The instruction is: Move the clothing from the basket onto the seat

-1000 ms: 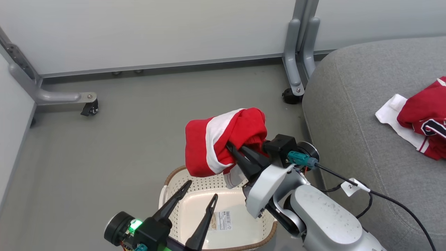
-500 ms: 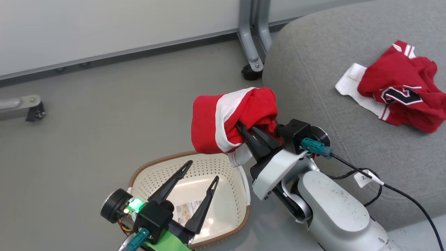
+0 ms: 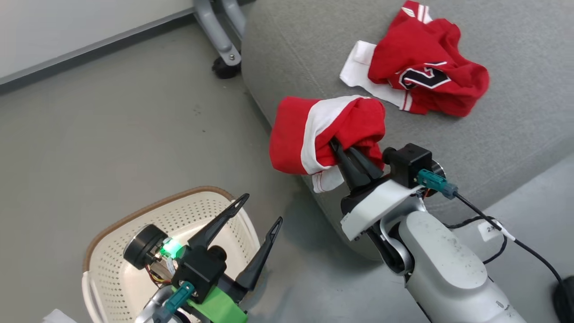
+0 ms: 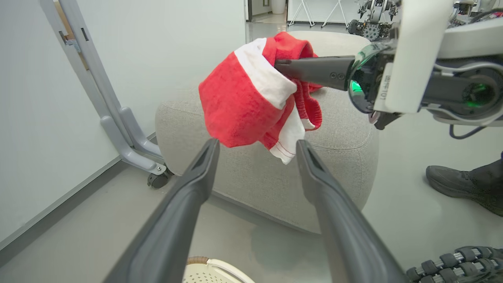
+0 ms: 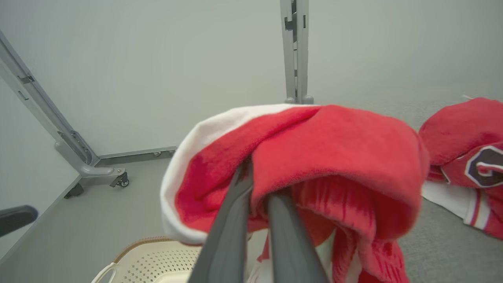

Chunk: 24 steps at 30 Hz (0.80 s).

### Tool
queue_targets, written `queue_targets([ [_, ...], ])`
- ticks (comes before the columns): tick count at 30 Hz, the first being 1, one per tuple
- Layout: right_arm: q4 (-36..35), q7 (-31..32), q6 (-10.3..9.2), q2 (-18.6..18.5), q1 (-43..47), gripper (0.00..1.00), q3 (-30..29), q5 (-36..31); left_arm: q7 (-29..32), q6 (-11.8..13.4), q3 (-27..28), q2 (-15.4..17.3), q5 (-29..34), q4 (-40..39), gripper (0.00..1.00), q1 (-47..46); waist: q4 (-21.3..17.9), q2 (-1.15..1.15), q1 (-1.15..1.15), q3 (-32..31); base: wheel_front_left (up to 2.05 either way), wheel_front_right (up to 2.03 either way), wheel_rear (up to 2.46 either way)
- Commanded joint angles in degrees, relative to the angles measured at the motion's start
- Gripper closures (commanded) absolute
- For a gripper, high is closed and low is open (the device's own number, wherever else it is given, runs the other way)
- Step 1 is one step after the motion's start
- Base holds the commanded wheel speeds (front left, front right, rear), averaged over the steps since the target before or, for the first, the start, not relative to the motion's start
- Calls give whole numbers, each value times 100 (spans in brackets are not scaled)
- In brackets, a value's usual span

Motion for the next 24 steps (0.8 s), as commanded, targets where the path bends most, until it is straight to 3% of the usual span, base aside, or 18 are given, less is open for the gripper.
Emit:
queue_targets([
  [1, 25, -42, 0, 2, 97, 100, -102, -24, 24, -20, -45, 75, -33, -14, 0, -124, -657, 0, 0, 388, 0, 0, 0],
  [10, -106, -111, 0, -77, 311, 100, -908, -187, 116, -69, -330, 155, -152, 39, 0, -460, -682, 0, 0, 596, 0, 0, 0],
  [17, -189, -120, 0, -254, -346, 100, -1268, -161, 105, 13, -247, 291, -84, -75, 0, -613, -665, 0, 0, 797, 0, 0, 0],
  [24, -232, -107, 0, -896, -1406, 100, -1977, 26, 152, -39, -408, 423, 8, -201, 0, -952, -159, 0, 0, 1139, 0, 0, 0],
])
